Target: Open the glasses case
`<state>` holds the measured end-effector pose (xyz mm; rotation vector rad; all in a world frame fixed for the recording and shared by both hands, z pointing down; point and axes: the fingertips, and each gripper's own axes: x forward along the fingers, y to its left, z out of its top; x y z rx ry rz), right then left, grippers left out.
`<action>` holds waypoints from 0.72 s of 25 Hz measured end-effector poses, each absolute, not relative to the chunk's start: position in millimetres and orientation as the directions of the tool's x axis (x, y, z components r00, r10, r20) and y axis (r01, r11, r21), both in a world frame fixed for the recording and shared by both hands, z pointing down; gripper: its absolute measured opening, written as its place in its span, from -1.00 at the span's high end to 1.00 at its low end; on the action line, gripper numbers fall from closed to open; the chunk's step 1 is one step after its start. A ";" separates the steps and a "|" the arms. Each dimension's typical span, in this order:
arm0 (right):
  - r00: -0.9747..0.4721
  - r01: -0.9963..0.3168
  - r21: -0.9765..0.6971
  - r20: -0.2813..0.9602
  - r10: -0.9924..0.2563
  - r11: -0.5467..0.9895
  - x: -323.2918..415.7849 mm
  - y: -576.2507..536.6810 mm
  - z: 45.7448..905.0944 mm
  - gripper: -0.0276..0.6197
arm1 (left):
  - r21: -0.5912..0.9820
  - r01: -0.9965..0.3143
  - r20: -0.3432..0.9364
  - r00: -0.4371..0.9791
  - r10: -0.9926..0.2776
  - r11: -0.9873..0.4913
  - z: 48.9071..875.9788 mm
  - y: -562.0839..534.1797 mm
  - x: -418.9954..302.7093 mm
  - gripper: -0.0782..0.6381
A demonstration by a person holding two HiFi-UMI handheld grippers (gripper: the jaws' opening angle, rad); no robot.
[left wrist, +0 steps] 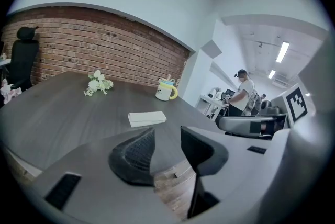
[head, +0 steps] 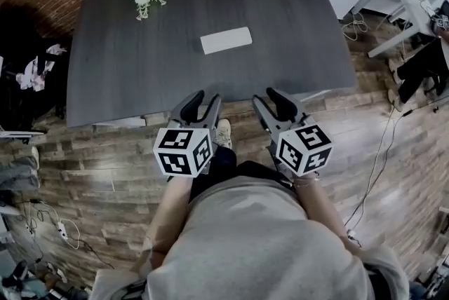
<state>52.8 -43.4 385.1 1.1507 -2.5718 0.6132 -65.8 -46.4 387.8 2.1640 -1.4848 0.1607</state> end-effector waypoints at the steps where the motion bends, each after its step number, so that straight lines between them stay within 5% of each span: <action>1: -0.650 -0.757 -0.269 0.394 -0.650 0.595 50.6 -52.2 384.0 0.44 | 0.339 -0.899 0.368 0.399 -0.840 -0.279 386.6 -55.7 -68.5 0.36; 18: -0.602 -0.797 -0.244 0.394 -0.695 0.552 15.4 -169.1 376.8 0.42 | 0.306 -0.875 0.369 0.472 -0.801 -0.375 383.4 -177.4 -100.7 0.36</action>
